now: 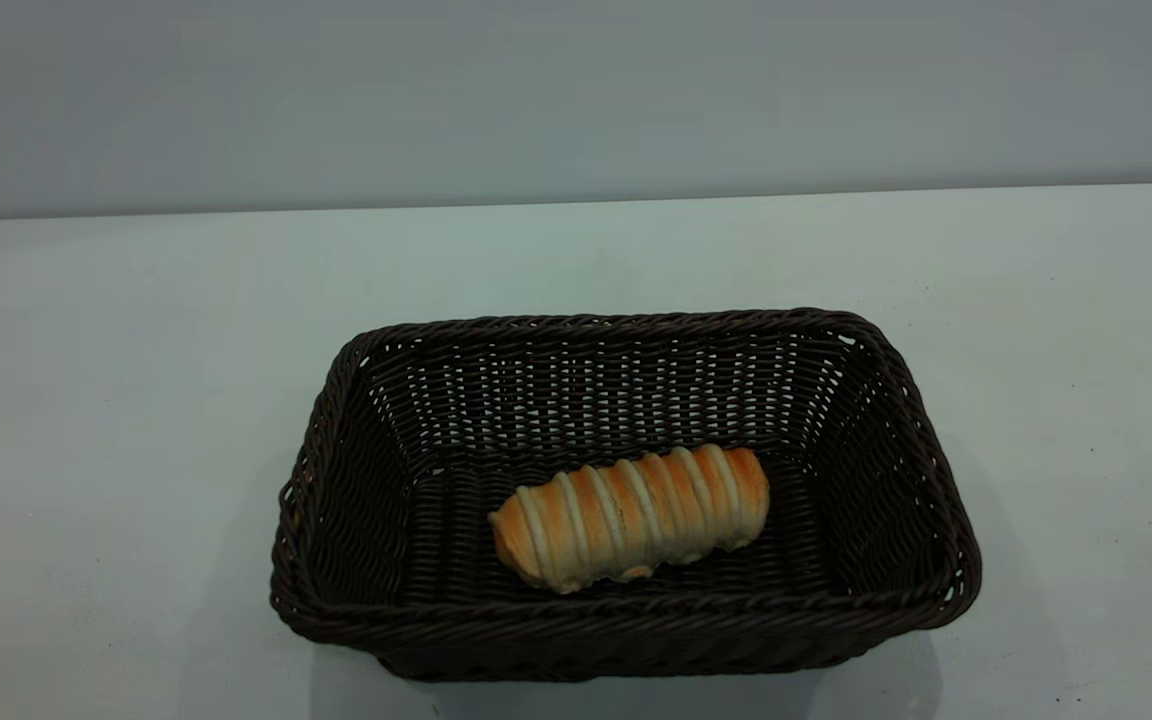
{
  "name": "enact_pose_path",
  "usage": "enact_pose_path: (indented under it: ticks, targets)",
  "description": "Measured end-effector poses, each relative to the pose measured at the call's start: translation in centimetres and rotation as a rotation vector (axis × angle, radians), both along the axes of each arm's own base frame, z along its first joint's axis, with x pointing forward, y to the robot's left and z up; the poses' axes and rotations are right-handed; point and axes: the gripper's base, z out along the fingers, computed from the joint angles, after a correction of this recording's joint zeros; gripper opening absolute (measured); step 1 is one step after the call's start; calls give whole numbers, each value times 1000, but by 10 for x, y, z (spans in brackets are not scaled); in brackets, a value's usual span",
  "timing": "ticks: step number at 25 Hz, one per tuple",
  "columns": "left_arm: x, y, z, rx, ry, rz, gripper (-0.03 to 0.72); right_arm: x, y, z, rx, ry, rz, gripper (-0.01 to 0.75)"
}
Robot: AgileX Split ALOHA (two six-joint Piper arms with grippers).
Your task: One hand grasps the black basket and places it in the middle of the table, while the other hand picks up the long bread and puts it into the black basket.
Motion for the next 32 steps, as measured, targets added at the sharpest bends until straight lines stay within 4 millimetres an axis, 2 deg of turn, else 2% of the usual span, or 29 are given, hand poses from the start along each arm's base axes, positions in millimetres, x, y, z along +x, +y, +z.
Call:
enact_pose_path:
  ticks: [3,11,14,32]
  targets:
    - [0,0,0,-2,-1,47,389,-3,0,0,2,-24,0,533]
    - [-12,3,0,-26,-70,361,389,-20,-1,0,12,-142,-79,533]
    - [-18,3,0,-35,-108,420,389,-21,-1,0,12,-145,-80,533]
    - [-22,3,-1,-47,-134,431,389,-22,-1,-1,12,-142,-81,533]
